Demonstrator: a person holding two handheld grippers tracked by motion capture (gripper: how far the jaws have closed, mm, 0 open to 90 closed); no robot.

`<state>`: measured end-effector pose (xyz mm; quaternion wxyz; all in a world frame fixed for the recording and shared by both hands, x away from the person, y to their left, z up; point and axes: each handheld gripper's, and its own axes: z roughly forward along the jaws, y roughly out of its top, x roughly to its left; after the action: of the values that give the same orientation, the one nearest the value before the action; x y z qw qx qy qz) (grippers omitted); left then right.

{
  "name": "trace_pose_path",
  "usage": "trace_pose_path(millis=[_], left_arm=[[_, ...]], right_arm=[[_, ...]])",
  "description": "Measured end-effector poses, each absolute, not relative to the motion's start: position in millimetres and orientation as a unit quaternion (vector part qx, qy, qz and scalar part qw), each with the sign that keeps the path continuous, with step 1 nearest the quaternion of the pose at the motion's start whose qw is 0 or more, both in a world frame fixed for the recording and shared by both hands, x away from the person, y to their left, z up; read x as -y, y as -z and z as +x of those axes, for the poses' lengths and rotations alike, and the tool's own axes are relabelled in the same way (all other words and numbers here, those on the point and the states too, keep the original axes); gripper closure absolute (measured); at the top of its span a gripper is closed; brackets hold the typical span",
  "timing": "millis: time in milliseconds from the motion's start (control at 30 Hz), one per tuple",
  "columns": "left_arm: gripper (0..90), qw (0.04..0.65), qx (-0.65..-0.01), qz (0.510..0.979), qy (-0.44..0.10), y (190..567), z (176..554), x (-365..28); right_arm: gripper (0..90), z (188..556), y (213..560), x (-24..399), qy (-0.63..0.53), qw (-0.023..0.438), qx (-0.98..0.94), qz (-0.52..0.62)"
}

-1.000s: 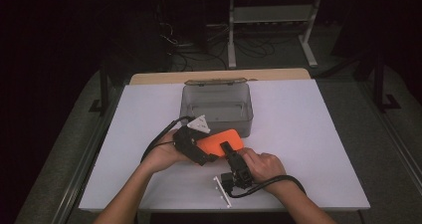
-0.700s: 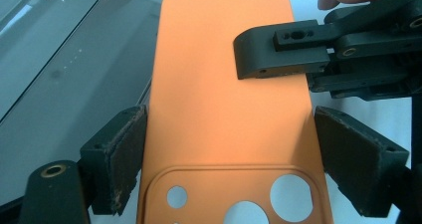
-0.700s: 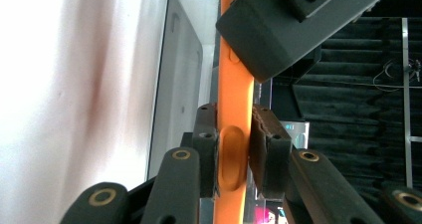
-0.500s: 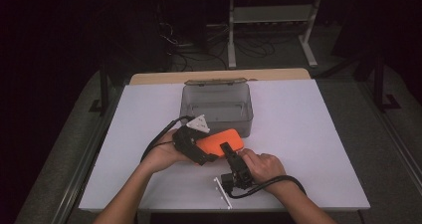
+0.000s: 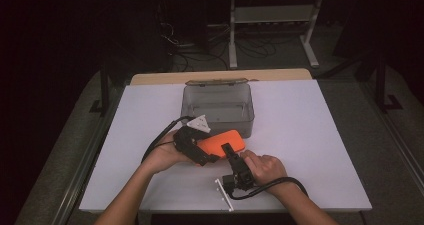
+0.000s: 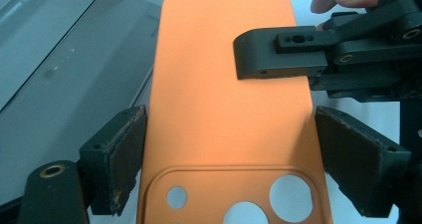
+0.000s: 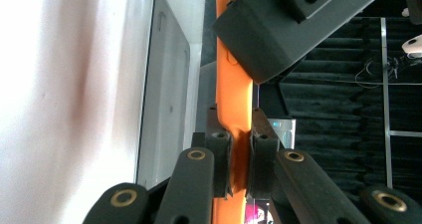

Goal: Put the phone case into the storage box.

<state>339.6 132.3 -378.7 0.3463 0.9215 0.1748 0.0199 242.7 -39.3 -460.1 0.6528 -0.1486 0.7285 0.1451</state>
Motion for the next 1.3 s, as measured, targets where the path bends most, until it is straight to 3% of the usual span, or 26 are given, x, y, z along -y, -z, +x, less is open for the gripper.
trace_pose_path(millis=[900,1300], left_arm=[[17.4,0.375,-0.177,0.91,-0.022,371.0,336.9,-138.1],[17.4,0.393,-0.194,0.898,-0.031,359.3,338.4,-162.3]], right_arm=[[82.0,242.2,460.9,37.8,-0.146,0.645,-0.735,-0.153],[82.0,243.0,459.5,38.5,-0.145,0.647,-0.732,-0.156]])
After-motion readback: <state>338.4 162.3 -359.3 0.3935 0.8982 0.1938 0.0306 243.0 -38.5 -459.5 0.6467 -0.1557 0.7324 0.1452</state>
